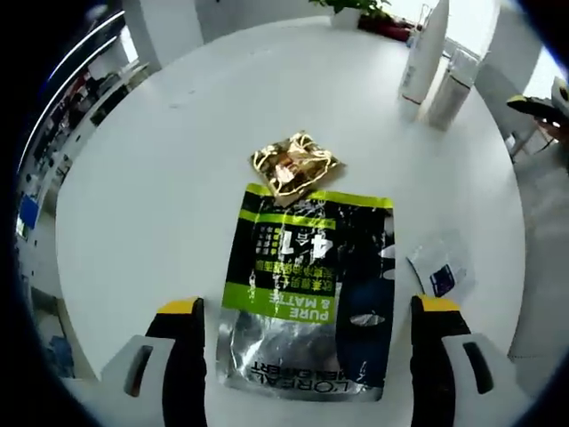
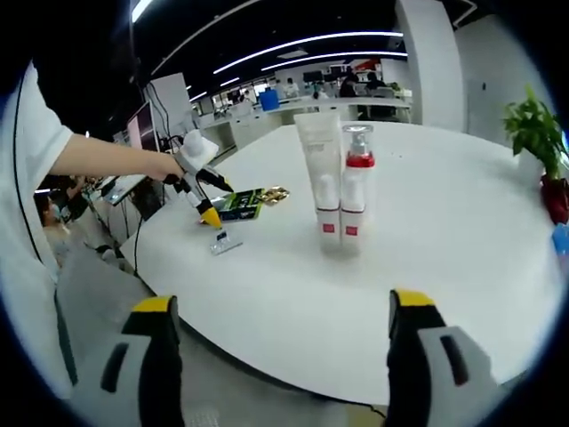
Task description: Arrange the skincare products in the storage area until every visible bottle or jar stands upright without overlapping.
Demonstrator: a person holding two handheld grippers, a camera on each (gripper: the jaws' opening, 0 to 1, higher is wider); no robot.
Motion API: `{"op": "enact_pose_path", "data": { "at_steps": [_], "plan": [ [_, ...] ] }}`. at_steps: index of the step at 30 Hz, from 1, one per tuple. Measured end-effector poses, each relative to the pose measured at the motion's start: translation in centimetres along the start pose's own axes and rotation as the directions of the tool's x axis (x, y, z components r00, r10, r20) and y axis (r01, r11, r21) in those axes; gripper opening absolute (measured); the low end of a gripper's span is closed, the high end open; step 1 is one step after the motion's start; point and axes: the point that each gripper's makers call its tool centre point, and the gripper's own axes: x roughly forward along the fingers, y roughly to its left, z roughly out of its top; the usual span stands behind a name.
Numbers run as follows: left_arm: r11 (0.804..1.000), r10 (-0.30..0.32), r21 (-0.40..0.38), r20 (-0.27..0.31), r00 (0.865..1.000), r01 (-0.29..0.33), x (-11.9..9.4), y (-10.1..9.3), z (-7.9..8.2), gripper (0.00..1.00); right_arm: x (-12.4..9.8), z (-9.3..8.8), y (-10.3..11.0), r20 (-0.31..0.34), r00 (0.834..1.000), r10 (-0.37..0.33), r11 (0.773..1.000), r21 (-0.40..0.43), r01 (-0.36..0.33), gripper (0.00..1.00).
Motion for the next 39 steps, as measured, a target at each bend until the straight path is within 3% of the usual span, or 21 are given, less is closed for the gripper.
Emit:
{"op": "enact_pose_path", "data": {
  "at_steps": [6, 10, 15, 17, 18, 22, 31, 39],
  "plan": [
    [1.0, 0.002, 0.003, 0.017, 1.0, -0.002, -0.14, 0.16, -0.04, 0.92, 0.02, -0.02, -0.01, -0.002, 1.0, -0.002, 1.0, 0.0, 0.002, 0.98],
    [1.0, 0.014, -0.012, 0.043, 0.999, -0.013, -0.47, 0.95, 0.25, 0.72, 0.03, -0.04, -0.01, -0.004, 1.0, -0.002, 1.0, 0.001, 0.002, 0.98],
    [1.0, 0.014, -0.027, 0.035, 0.999, -0.013, -0.28, 0.59, 0.09, 0.68, 0.02, 0.02, -0.1, -0.001, 1.0, -0.006, 1.0, 0.005, 0.006, 0.97],
    [0.999, 0.005, -0.038, 0.045, 0.999, -0.003, -0.6, 0.46, 0.38, 0.58, 0.0, 0.04, -0.14, 0.001, 1.0, -0.008, 1.0, 0.007, 0.008, 0.97],
    [0.997, 0.019, -0.082, 0.057, 0.998, -0.015, -0.65, 0.8, 0.49, 0.52, -0.01, 0.06, -0.15, 0.002, 1.0, -0.009, 1.0, 0.007, 0.009, 0.97],
    [0.996, 0.006, -0.085, 0.053, 0.999, -0.001, -0.49, 0.76, 0.17, 0.37, -0.01, 0.09, -0.16, 0.004, 1.0, -0.012, 1.0, 0.006, 0.012, 0.97],
    [0.998, 0.012, -0.06, 0.042, 0.999, -0.009, -0.6, 0.4, 0.3, 0.29, -0.03, 0.17, -0.19, 0.007, 1.0, -0.015, 1.0, 0.007, 0.015, 0.97],
    [0.996, 0.023, -0.084, 0.055, 0.998, -0.018, -1.0, 0.16, 0.25, 0.26, 0.02, 0.11, -0.06, 0.003, 1.0, -0.009, 1.0, 0.002, 0.009, 0.97]
  ]
}}
